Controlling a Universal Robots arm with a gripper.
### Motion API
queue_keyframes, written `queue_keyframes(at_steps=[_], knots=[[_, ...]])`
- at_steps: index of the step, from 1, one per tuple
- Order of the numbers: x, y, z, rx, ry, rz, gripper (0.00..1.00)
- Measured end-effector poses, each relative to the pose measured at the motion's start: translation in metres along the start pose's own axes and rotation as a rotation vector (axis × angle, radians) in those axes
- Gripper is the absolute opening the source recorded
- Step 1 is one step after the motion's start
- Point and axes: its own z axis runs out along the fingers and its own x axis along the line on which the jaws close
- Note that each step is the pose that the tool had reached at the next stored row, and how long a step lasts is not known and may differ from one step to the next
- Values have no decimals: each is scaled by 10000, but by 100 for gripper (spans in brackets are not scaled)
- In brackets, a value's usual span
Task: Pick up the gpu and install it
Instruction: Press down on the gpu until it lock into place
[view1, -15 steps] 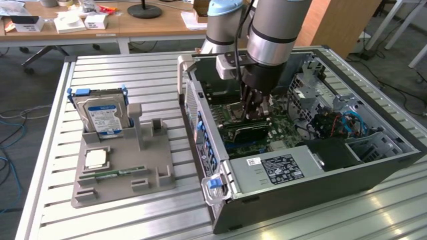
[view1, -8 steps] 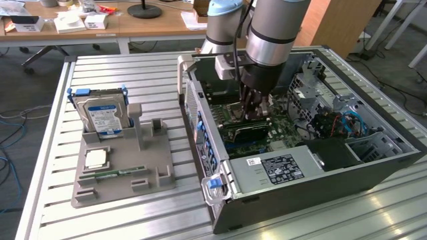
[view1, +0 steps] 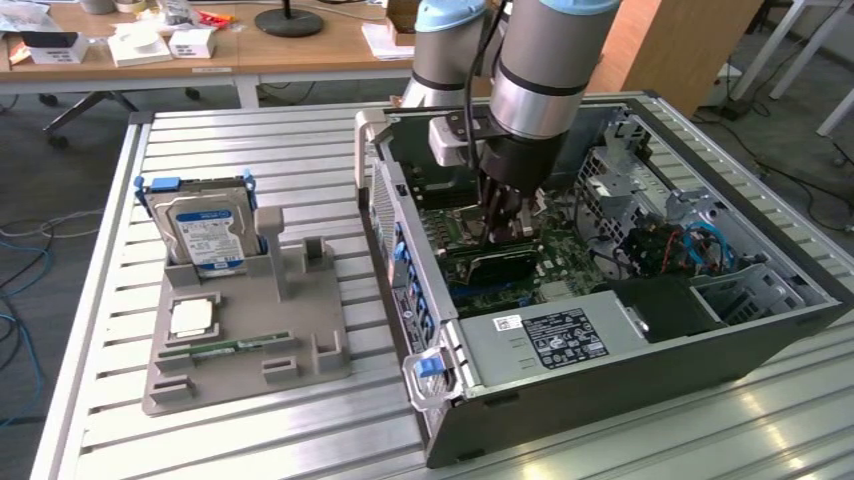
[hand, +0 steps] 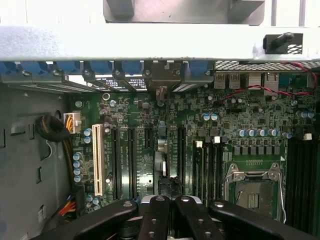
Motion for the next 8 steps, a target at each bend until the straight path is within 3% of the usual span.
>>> queue_keyframes(at_steps=[8], knots=[[-15,13,34,1,9,0,10]])
